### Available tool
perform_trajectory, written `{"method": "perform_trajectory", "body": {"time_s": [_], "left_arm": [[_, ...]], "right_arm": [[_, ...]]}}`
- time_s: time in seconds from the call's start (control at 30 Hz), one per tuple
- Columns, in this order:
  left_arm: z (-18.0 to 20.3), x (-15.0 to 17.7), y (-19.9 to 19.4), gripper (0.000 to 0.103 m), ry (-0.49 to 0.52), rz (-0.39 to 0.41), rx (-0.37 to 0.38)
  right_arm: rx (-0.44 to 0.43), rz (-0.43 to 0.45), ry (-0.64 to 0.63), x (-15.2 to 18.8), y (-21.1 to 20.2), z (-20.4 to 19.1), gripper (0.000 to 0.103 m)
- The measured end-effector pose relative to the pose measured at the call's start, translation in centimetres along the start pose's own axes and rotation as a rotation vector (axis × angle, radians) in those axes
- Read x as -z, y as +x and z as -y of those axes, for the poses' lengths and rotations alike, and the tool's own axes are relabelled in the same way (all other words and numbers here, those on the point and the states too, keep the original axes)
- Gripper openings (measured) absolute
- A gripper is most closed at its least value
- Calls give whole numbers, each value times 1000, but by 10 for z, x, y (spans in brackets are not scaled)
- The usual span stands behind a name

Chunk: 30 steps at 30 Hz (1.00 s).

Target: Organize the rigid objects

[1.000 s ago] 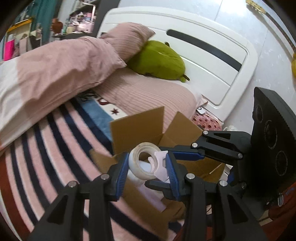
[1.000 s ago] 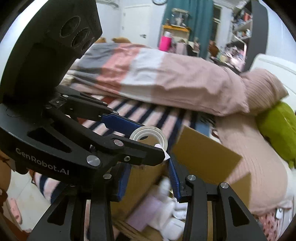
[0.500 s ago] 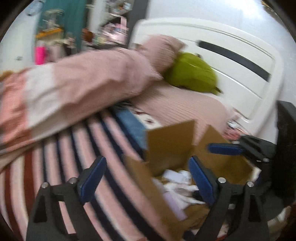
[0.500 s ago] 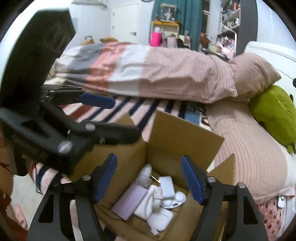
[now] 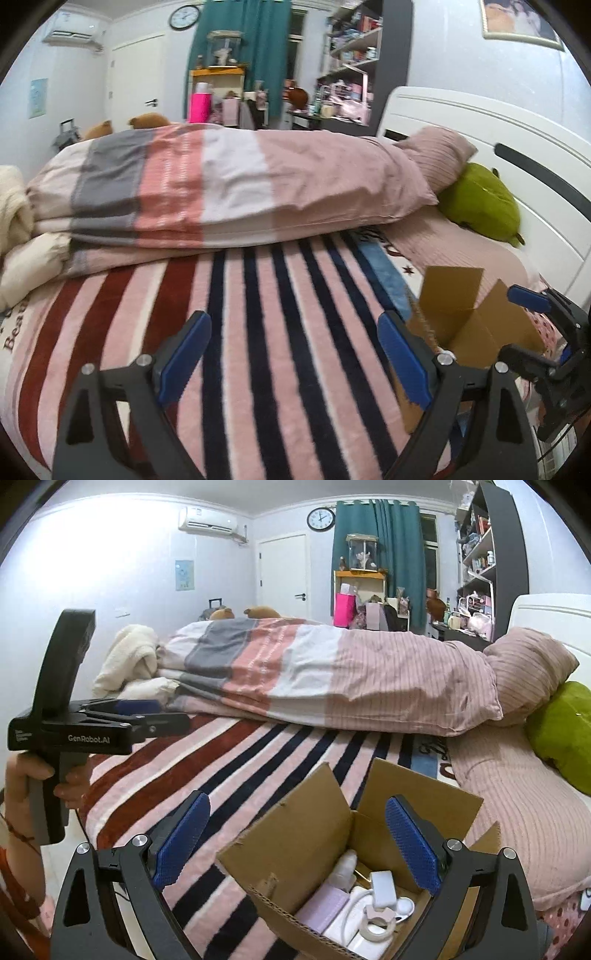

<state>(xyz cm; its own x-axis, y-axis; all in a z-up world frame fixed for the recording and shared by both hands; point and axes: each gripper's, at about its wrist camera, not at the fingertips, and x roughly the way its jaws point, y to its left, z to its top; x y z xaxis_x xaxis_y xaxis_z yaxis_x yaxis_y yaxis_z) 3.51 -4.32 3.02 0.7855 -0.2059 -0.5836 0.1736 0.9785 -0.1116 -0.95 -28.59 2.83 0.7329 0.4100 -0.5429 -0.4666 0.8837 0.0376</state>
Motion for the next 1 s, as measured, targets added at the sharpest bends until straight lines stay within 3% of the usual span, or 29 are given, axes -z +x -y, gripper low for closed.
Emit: {"method": "perform_trajectory", "body": {"time_s": [0.23,1.0], "left_arm": [[-13,6,-5,90,-15,0,-39],[-8,3,-9,90,-2,16,-50]], "right_arm": [[-2,7,17,-2,3,-4,96],[12,16,33,-1,1,-5,96]]}}
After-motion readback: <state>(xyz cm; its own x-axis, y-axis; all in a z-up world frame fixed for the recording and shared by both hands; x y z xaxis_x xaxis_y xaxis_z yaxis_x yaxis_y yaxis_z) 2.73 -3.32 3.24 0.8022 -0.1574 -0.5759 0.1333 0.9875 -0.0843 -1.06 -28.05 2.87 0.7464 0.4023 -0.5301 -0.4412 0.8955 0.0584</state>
